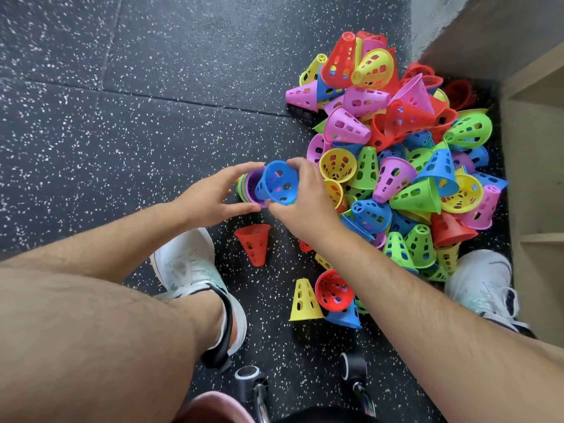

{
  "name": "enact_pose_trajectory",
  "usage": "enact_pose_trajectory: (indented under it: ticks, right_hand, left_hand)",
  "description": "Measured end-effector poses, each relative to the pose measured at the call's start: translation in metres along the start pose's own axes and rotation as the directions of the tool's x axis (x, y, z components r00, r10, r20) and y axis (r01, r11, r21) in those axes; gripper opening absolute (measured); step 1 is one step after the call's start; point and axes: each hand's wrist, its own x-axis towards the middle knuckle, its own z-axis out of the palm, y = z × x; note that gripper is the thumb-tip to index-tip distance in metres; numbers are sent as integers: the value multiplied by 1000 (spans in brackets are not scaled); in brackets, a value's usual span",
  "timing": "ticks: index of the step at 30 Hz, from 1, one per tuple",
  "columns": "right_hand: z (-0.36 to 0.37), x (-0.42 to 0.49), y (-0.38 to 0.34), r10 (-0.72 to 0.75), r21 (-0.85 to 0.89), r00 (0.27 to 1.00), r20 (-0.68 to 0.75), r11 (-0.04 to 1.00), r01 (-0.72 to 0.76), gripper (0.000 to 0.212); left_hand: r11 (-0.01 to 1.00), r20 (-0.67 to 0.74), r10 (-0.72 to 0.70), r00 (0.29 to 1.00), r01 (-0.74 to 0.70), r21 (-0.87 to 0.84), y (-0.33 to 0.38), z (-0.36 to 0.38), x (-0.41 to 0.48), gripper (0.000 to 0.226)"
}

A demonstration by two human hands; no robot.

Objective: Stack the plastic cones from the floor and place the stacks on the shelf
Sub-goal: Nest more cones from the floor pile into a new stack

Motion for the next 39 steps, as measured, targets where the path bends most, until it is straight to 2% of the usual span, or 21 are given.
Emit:
enact_pose_trajectory:
  ticks: [2, 5, 10, 14, 19, 21, 22, 24, 25, 26, 28, 31, 33, 35, 37, 39]
  right_hand:
    - [2, 0, 4, -27, -105, 997, 73, 994, 35, 77]
    - [3, -2, 6, -42, -151, 982, 182, 986, 71, 76]
    - [-3, 2, 2, -6, -153, 986, 167, 988, 32, 69]
    - [-2, 2, -2, -22, -224, 977, 214, 972, 71, 73]
    - [0, 2, -8, -36, -172, 969, 245, 982, 80, 73]
    - [4, -3, -5, 15, -113, 990, 141, 994, 1, 65]
    - [6, -6, -2, 17, -72, 999, 36, 997, -14, 50]
    - [11, -18, 4, -60, -73, 988, -140, 996, 50, 16]
    - [14, -25, 6, -108, -111, 983, -148, 990, 92, 12]
    - [19, -32, 9, -147, -146, 984, -100, 980, 132, 14]
    - [31, -43, 13, -164, -234, 981, 101, 955, 183, 18]
    - [48, -47, 17, -51, -341, 950, 309, 926, 160, 35]
    - [53, -45, 20, 2, -370, 941, 339, 920, 131, 32]
    - [51, -45, 25, -9, -345, 943, 332, 930, 130, 25]
    - [43, -49, 29, -90, -272, 954, 286, 947, 171, 21]
    - [29, -54, 31, -204, -197, 963, 174, 951, 237, 23]
  left_hand:
    - [1000, 3, 4, 1000, -4, 5, -1, 0, 0, 79]
    - [1000, -8, 10, 1000, -9, 6, -3, 1, 1, 79]
    - [999, 15, 8, 1000, -9, 52, 0, -1, -2, 91]
    - [996, 39, 42, 998, -45, 76, 0, -2, -5, 85]
    - [998, 16, 41, 999, -42, 42, 0, -5, -7, 81]
    - [999, -3, 29, 1000, -29, 30, 1, -4, -5, 79]
    - [999, -7, 28, 1000, -28, 33, 1, -3, -4, 80]
    - [999, -11, 34, 999, -34, 37, 1, -2, -4, 80]
    - [999, -12, 37, 999, -36, 30, -1, -2, -4, 80]
    - [999, -14, 37, 999, -37, 17, -2, -1, -5, 79]
    - [1000, -19, 31, 999, -31, 1, -4, 0, -6, 79]
    - [1000, -35, 11, 999, -11, -15, -2, -1, -7, 77]
    - [1000, -40, -2, 999, 1, -28, 0, -2, -8, 77]
    - [999, -35, -8, 999, 7, -36, 0, -2, -7, 77]
    - [999, -41, -10, 999, 9, -46, 1, -2, -6, 77]
    - [998, -57, -12, 998, 9, -61, 3, -2, -4, 75]
